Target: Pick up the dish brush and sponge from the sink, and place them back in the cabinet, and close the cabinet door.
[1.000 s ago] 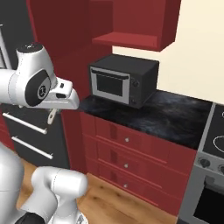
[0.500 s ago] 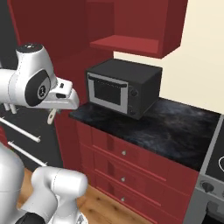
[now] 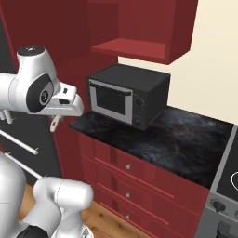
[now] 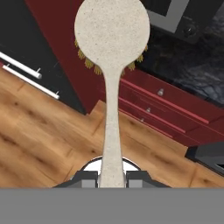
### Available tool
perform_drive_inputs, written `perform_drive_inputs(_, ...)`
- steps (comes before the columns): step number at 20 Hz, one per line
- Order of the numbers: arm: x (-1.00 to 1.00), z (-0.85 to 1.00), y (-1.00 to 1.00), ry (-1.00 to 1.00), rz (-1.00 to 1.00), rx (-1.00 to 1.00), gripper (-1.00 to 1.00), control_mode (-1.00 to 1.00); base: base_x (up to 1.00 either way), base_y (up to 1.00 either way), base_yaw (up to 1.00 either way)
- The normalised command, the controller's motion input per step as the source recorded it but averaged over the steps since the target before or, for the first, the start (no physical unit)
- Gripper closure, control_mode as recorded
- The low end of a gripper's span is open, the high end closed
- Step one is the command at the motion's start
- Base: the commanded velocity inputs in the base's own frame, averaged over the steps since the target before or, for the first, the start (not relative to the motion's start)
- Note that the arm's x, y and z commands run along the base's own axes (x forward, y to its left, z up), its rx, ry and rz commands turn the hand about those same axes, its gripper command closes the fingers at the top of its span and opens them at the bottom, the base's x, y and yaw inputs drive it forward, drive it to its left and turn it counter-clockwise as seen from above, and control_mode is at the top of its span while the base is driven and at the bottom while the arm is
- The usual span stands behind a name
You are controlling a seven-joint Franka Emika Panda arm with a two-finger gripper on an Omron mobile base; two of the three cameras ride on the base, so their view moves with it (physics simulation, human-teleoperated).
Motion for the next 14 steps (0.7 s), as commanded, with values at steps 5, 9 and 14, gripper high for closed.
perform_drive_inputs(5,0.0,0.0,0.0,0.0,0.0,0.0,1.0,1.0,0.37,-0.16,0.0)
perform_drive_inputs(9,0.0,0.0,0.0,0.0,0.0,0.0,1.0,1.0,0.42,-0.21,0.0)
perform_drive_inputs(14,0.0,0.0,0.0,0.0,0.0,0.0,1.0,1.0,0.41,-0.34,0.0)
